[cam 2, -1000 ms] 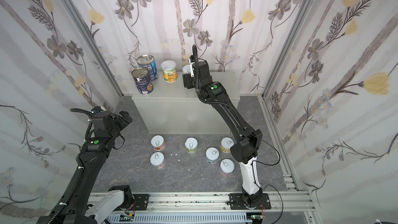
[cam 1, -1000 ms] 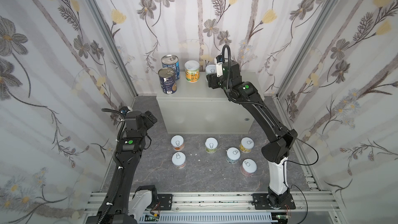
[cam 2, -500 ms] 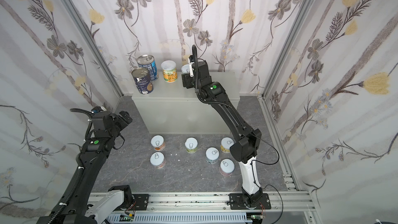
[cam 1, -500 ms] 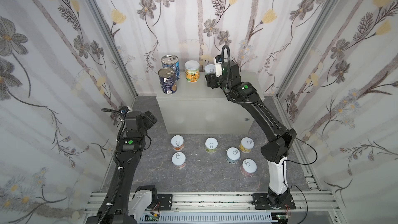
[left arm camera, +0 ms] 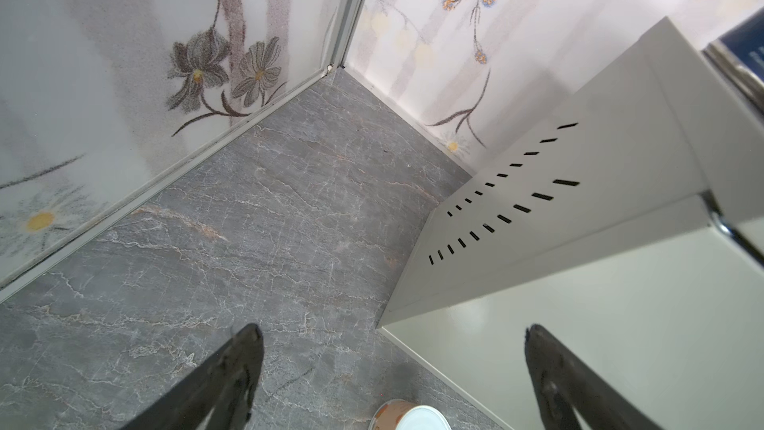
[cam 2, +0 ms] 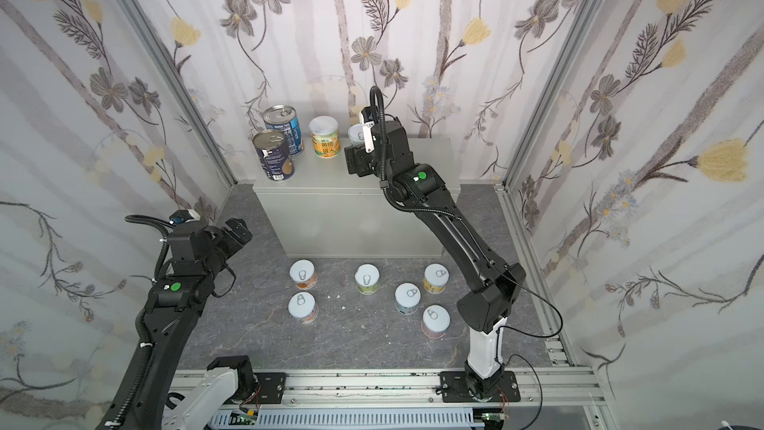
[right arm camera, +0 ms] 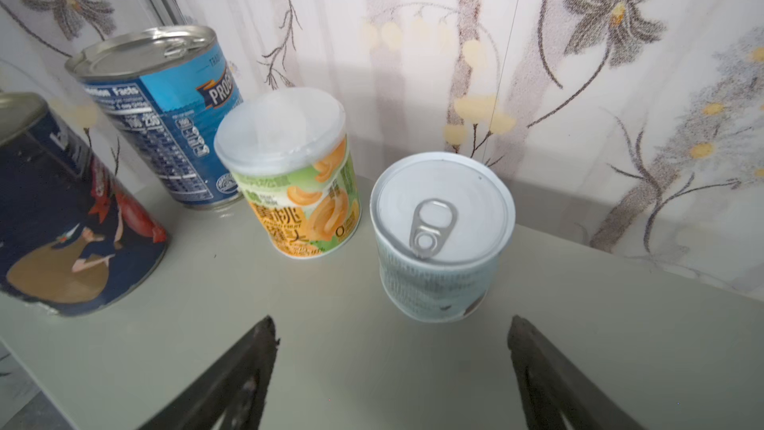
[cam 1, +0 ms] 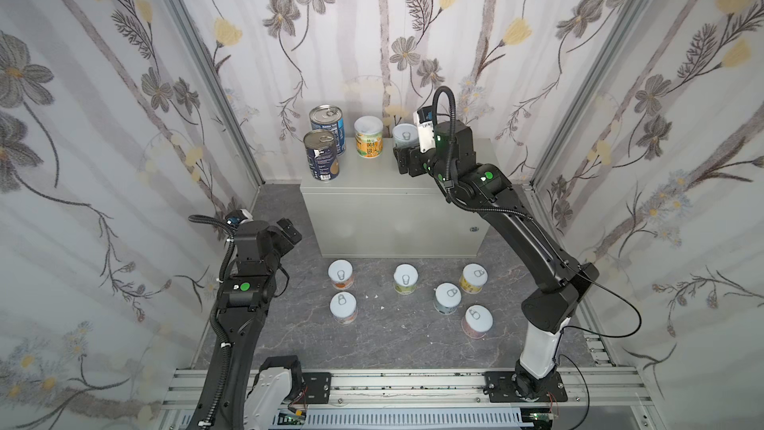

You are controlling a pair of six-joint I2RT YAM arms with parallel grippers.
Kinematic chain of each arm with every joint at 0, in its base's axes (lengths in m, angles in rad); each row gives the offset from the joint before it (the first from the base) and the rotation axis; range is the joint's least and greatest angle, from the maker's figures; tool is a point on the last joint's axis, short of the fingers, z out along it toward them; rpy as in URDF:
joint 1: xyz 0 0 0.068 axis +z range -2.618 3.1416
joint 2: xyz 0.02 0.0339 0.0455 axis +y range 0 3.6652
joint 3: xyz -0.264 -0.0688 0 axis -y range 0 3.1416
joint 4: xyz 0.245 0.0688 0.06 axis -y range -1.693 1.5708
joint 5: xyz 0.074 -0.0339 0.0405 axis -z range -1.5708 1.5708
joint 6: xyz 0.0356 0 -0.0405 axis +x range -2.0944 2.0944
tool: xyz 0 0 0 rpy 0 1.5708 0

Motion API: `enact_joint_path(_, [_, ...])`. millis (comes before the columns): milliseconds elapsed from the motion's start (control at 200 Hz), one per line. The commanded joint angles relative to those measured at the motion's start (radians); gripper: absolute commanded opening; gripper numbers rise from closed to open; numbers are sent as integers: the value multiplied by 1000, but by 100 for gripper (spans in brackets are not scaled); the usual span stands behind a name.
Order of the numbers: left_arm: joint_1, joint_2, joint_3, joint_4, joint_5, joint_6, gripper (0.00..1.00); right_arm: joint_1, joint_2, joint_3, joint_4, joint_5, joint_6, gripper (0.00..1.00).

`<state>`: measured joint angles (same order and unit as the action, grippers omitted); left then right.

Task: Place and organize the canned foods onto the counter
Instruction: 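Open the right gripper and withdraw it from the placed can, then lower both grippers toward the remaining white-lidded cans on the table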

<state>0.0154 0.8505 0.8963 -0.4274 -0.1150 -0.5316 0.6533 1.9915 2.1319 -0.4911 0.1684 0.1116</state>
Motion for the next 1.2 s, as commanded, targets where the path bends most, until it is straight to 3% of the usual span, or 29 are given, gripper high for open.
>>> enact_joint_path(0, [-16,-35,-5,-47,8,-9,100,11,-91,-131,77,27,-7,92])
enact_joint_path(65, [-34,-51,-2,-78,15,-4,100,20,-172,-253,148,28,-2,99])
enact_joint_path(225, [-127,-109,-22,-92,22,21,100,33,-383,-544,300,27,32,100])
enact_joint_path(480, [-319,-164,-112,35,39,101,100,35,-776,-1015,462,62,101,100])
enact_joint_path(610, [-411,-149,-158,126,128,181,100,34,-969,-1202,480,48,125,100])
enact_joint_path(715, [-482,-120,-170,158,240,262,100,35,-1111,-1311,450,28,163,100])
enact_joint_path(904, [-593,-91,-211,230,326,337,100,33,-1306,-1490,331,73,294,100])
enact_joint_path(1199, [-670,15,-225,354,436,381,100,32,-1394,-1618,46,136,595,100])
